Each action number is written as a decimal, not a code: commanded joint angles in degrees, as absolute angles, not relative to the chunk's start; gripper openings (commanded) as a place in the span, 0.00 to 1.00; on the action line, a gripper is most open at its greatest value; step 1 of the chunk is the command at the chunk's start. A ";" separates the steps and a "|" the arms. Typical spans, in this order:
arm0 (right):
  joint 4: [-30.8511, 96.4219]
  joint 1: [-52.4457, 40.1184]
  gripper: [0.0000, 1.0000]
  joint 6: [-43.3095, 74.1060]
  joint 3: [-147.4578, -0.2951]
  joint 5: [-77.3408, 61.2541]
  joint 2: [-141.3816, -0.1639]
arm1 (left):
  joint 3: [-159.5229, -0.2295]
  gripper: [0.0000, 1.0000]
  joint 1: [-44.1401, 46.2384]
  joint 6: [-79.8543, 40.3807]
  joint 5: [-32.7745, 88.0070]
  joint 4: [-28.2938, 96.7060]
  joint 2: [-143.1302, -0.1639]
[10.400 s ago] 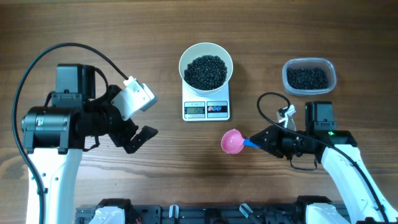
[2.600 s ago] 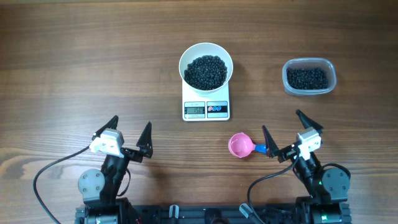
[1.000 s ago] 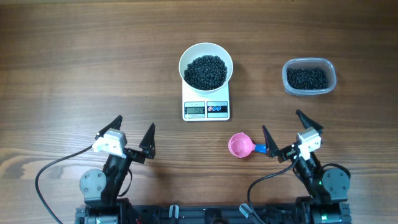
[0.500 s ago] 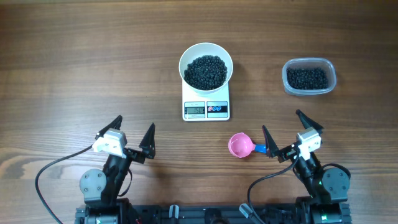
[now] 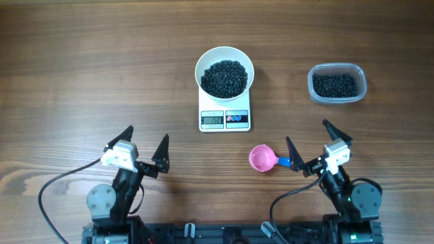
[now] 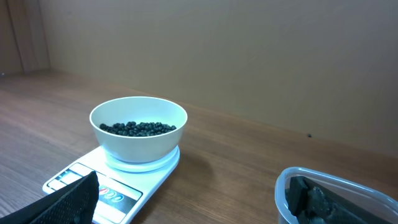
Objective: Scoop item into bowl and weigh 150g on scale
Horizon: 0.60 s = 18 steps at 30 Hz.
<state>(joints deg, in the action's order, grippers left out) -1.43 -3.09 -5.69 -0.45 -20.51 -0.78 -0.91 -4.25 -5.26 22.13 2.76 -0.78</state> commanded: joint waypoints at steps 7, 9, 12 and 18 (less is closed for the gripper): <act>-1.76 -3.38 1.00 -6.00 -0.32 -20.12 -0.21 | -0.32 1.00 -4.62 -5.63 21.56 2.55 -0.12; -1.76 -3.38 1.00 -6.02 -0.32 -20.12 -0.21 | -0.34 1.00 -4.62 -5.63 21.56 2.55 -0.12; -1.76 -3.38 1.00 -6.04 -0.32 -20.12 -0.21 | -0.34 1.00 -4.60 -5.63 21.56 2.55 -0.12; -1.76 -3.38 1.00 -6.04 -0.32 -20.12 -0.21 | -0.34 1.00 -4.62 -5.63 21.56 2.55 -0.12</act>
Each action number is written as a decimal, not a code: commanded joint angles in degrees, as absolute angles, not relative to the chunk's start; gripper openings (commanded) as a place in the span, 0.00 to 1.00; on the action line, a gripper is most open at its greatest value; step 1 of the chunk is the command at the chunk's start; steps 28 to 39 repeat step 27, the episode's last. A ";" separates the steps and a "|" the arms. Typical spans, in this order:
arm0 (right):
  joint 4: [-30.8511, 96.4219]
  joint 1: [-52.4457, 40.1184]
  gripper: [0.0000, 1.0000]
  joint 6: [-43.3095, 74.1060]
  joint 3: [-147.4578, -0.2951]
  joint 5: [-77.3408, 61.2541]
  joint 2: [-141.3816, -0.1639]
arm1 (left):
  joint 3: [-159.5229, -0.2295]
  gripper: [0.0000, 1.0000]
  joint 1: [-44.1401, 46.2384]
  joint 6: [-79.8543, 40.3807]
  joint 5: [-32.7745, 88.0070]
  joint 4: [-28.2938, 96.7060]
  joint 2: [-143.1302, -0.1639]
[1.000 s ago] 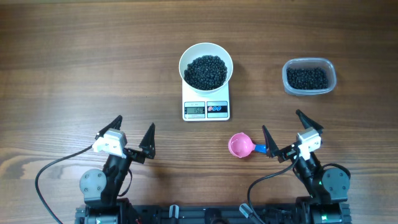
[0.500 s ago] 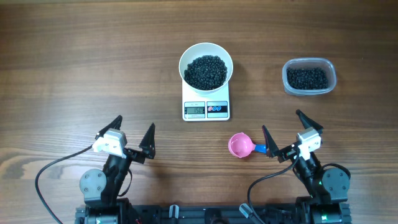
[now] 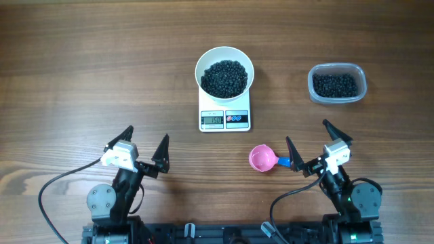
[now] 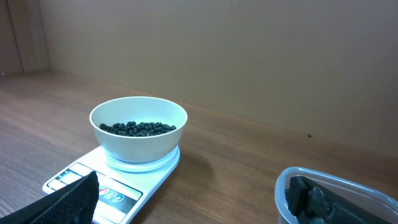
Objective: Scoop item into bowl and weigh 150g on scale
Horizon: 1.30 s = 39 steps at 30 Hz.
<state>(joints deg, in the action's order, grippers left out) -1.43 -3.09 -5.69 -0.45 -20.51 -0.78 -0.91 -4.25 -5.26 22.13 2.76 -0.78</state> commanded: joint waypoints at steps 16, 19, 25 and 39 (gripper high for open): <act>-1.76 -3.38 1.00 -6.04 -0.32 -20.12 -0.21 | -0.32 1.00 -4.03 -5.63 21.56 2.55 -0.12; -1.76 -3.38 1.00 -6.02 -0.32 -20.12 -0.21 | -0.32 1.00 -2.37 -5.63 21.56 2.55 -0.12; -1.76 -3.38 1.00 -6.02 -0.32 -20.12 -0.21 | -0.32 1.00 -2.31 -5.63 21.56 2.55 -0.12; -1.76 -3.38 1.00 -6.04 -0.32 -20.12 -0.21 | -0.32 1.00 -2.28 -5.63 21.56 2.57 -0.12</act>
